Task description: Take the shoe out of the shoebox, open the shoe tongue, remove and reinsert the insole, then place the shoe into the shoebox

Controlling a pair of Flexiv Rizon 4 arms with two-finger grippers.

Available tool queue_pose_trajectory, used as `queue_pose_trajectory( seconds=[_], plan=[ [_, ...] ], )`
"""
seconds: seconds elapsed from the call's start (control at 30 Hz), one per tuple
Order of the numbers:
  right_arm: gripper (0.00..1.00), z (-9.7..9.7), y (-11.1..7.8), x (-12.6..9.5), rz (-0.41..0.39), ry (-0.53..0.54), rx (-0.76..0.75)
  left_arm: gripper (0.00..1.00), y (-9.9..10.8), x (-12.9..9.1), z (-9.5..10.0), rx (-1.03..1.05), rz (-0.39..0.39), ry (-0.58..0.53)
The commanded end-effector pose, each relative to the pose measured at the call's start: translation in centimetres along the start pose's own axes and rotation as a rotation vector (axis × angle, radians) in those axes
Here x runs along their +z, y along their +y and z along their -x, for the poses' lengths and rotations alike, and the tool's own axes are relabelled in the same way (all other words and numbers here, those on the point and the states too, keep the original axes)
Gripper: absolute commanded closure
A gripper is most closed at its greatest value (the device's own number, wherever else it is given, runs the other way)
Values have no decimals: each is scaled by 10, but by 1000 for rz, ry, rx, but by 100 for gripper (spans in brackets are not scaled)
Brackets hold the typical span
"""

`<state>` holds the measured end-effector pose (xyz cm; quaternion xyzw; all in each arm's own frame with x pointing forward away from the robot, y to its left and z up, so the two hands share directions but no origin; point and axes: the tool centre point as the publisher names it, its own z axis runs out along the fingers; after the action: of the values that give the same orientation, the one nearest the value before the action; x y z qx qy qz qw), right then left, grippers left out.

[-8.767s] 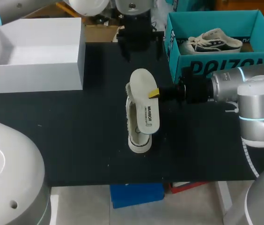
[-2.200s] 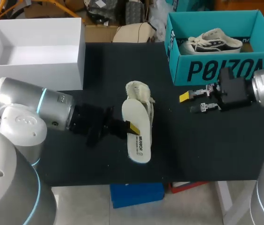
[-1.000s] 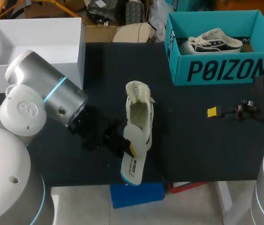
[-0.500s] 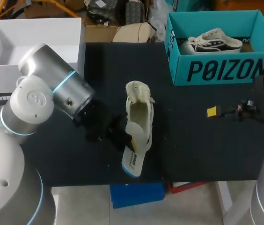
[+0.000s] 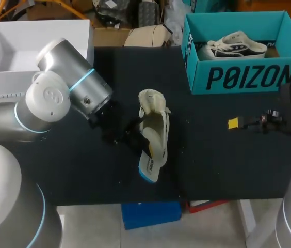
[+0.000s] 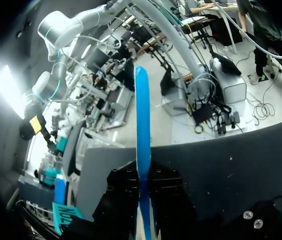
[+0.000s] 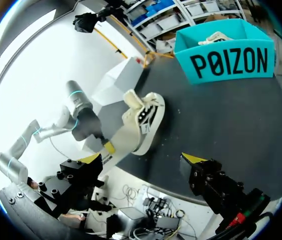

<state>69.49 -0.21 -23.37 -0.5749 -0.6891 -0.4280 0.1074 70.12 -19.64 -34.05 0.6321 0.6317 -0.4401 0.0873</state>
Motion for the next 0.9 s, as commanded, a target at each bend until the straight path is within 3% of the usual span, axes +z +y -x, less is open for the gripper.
queue_pose_trajectory(
  seconds=[0.03, 0.47, 0.9],
  plan=[
    [0, -1, 0, -1, -1, -1, 1, 100, 19, 0, 7, -3, -22, 39],
    [0, -1, 0, -1, -1, -1, 1, 100, 52, 3, 8, -7, -30, 67],
    [0, -1, 0, -1, -1, -1, 1, 100, 74, -2, 2, -27, 16, 92]
  ],
)
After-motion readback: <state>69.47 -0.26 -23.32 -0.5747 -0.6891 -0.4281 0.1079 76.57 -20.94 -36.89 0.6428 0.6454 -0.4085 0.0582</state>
